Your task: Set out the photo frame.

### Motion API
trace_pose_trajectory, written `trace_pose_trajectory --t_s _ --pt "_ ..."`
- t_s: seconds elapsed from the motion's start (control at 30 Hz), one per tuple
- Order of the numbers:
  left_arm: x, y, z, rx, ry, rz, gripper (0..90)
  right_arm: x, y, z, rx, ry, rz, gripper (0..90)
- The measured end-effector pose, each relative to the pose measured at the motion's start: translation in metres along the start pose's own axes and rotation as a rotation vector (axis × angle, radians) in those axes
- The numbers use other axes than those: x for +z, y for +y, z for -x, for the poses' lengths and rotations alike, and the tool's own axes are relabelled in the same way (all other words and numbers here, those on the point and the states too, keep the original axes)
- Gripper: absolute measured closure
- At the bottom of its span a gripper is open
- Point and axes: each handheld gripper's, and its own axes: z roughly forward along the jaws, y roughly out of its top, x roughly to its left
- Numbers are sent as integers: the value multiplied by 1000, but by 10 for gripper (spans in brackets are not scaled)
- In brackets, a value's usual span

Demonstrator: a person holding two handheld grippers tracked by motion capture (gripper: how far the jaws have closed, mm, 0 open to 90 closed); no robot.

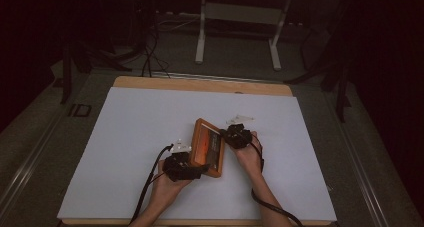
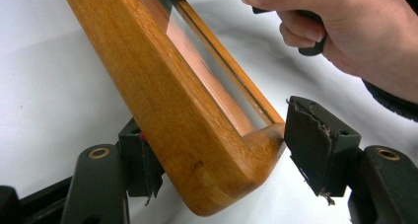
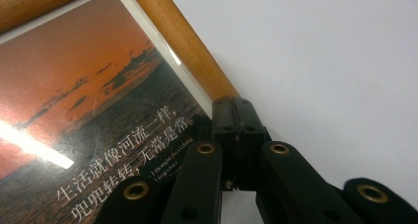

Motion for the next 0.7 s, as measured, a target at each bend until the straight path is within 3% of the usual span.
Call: trace_pose_trajectory --t_s 0.13,0.47,0.7 --pt "-2 2 -1 -36 -17 28 443 -1 -1 0 3 -2 3 897" --pt "-1 8 7 -21 18 13 474 -8 -4 1 -14 -23 -5 778" --pt "2 13 17 4 44 18 530 -29 -9 -5 -33 -19 31 708"
